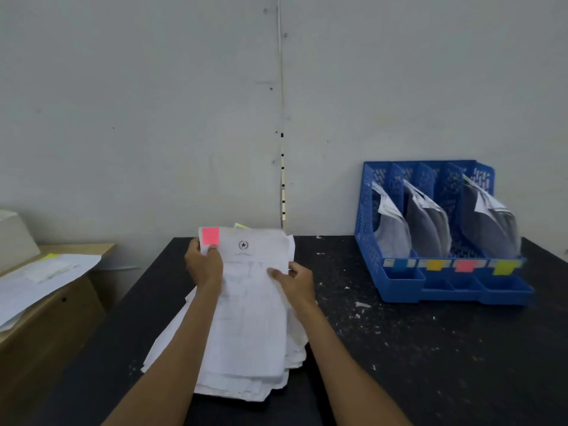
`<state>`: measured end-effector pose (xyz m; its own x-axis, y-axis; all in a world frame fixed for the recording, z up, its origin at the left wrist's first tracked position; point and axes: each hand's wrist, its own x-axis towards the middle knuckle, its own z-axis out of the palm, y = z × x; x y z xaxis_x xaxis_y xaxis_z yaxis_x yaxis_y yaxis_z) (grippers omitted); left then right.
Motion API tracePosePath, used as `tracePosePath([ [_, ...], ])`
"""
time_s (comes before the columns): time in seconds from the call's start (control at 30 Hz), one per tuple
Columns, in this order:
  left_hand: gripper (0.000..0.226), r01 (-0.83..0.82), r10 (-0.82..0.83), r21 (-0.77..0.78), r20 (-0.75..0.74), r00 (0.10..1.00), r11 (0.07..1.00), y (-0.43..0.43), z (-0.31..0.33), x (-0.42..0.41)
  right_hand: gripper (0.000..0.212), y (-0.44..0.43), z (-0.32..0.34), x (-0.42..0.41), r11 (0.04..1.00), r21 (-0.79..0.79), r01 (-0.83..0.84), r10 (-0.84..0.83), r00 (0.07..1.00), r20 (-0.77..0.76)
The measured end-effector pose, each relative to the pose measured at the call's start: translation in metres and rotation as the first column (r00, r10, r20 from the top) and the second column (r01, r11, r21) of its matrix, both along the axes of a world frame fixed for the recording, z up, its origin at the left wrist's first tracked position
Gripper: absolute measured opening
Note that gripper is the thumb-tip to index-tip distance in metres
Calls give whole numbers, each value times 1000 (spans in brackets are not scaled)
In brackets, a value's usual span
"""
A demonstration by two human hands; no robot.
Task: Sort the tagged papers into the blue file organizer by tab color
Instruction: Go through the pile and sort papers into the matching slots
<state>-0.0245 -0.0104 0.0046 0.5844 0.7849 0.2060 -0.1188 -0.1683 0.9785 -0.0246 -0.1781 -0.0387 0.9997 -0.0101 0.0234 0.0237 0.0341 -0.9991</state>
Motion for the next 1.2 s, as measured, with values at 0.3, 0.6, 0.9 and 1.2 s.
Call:
tracePosePath([
  [0.3, 69, 229, -247, 245, 44, 968, 942, -154, 49, 40, 13, -142, 63, -3, 975, 15, 222, -221, 965, 139],
  [0.6, 59, 849, -872, 260, -52, 487, 460, -347, 61, 19, 29, -265, 112, -15, 598, -8, 801, -689, 520, 505],
  [0.9, 67, 966, -967, 94, -52, 247, 242, -417, 74, 36, 29, -301, 100, -3, 475, 76, 877, -634, 282, 720],
  [1.2, 77, 935, -935, 28, -21, 355, 354, -414, 65, 60, 29, -293, 91, 19, 550, 49, 834, -572, 333, 749],
])
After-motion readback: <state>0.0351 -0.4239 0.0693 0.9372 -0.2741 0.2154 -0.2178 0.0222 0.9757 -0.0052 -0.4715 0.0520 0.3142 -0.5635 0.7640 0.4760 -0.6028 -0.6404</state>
